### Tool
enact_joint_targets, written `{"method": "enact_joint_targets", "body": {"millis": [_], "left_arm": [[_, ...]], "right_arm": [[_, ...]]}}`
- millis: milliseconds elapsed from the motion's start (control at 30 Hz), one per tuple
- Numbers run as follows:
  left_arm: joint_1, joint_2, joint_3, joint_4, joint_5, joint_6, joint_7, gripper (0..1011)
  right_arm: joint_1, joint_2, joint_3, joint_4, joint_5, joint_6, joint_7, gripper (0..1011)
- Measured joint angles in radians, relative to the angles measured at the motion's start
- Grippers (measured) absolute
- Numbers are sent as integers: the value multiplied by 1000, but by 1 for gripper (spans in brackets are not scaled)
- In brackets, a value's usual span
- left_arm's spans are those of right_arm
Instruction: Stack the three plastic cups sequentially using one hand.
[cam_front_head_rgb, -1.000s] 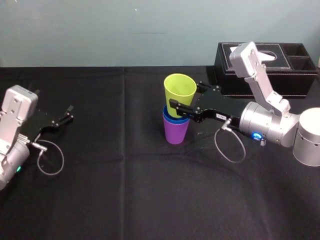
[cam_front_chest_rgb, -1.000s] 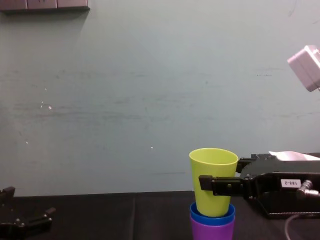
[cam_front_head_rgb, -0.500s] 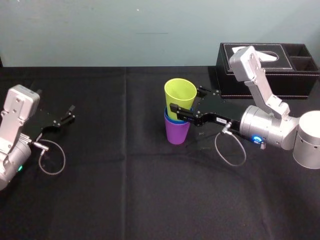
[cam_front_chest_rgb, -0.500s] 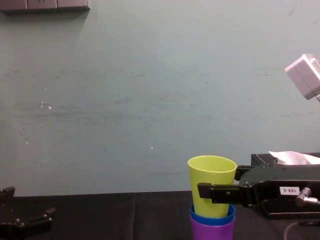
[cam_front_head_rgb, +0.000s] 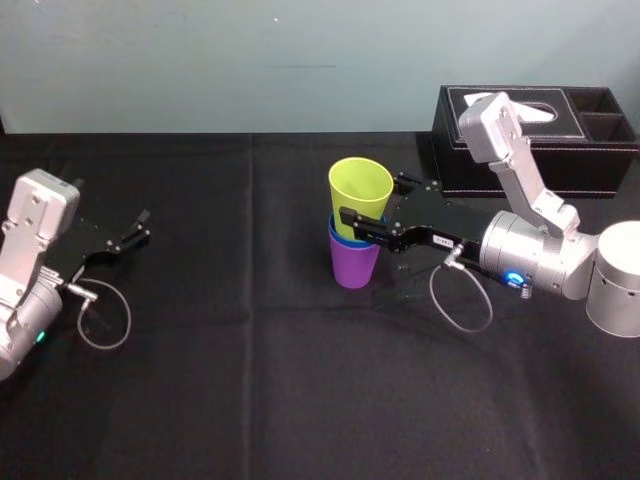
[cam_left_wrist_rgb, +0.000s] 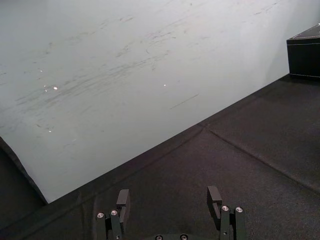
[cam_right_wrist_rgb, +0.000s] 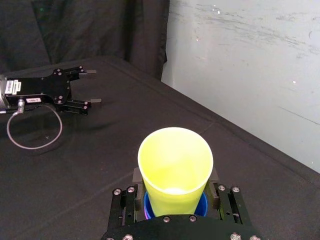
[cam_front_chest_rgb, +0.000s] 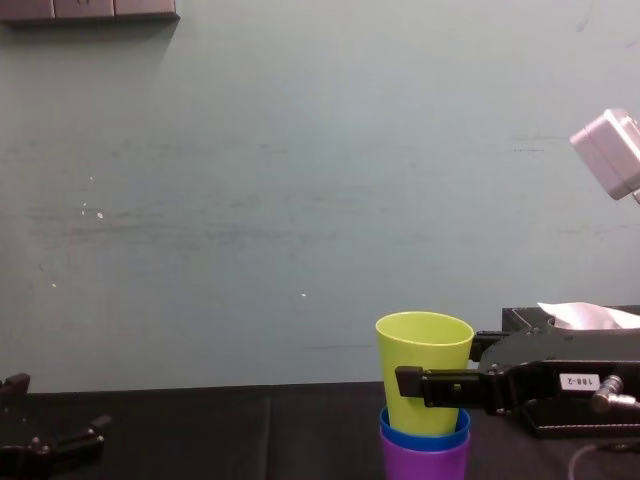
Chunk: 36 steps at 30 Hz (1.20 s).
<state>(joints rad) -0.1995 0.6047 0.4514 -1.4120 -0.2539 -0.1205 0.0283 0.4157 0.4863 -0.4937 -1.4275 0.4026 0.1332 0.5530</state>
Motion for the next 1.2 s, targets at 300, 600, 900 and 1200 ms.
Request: {"method": "enact_joint_targets", "body": {"millis": [300, 600, 900, 1200], "left_arm": [[0, 0, 0, 0, 0, 0, 0, 1011], [0, 0, 0, 0, 0, 0, 0, 1011], [0, 0, 0, 0, 0, 0, 0, 1011], [0, 0, 0, 0, 0, 0, 0, 1012]], "right_arm": [[-1, 0, 1, -1, 0, 0, 0, 726], [-2, 0, 1, -2, 0, 0, -1, 872], [-2, 0, 1, -2, 0, 0, -1, 1003], [-2, 0, 1, -2, 0, 0, -2, 1003]]}}
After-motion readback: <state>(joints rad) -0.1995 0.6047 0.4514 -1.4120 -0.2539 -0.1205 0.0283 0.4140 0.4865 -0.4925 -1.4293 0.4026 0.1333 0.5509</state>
